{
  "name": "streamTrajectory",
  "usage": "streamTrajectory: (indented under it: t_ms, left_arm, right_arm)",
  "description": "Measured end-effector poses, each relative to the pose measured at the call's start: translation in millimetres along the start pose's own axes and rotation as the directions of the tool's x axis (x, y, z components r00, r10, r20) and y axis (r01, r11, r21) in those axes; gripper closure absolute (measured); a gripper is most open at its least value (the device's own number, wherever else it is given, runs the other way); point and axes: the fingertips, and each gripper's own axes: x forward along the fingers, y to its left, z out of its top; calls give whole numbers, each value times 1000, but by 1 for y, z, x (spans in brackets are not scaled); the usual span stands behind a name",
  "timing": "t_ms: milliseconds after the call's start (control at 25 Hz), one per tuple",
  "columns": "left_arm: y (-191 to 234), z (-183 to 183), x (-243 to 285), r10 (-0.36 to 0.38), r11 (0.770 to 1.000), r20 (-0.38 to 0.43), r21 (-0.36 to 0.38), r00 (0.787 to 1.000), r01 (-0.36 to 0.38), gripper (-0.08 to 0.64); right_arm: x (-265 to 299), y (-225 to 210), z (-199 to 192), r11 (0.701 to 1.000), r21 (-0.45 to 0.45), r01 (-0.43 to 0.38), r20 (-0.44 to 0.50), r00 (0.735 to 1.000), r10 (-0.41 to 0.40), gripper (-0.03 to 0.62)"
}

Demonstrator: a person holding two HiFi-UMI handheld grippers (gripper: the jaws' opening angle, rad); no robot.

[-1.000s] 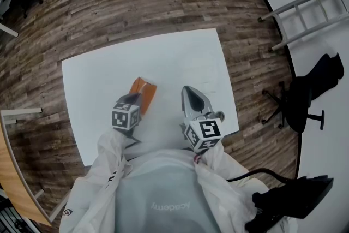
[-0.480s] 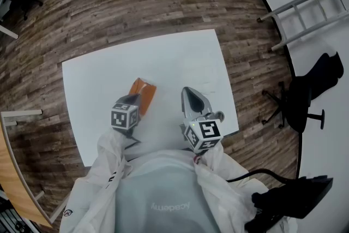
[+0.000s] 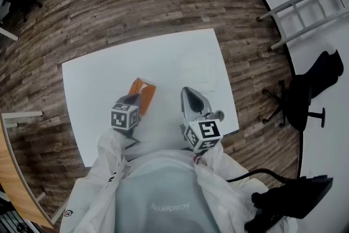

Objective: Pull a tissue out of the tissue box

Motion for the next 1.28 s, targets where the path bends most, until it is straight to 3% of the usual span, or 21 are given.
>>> streamTrajectory:
  t_ms: [1280]
  left_arm:
    - [-4,24,-18,7,999,54,40,999,-10,558]
  right_arm:
    - [2,3,2,1000,3,-16,21,1000,16,592]
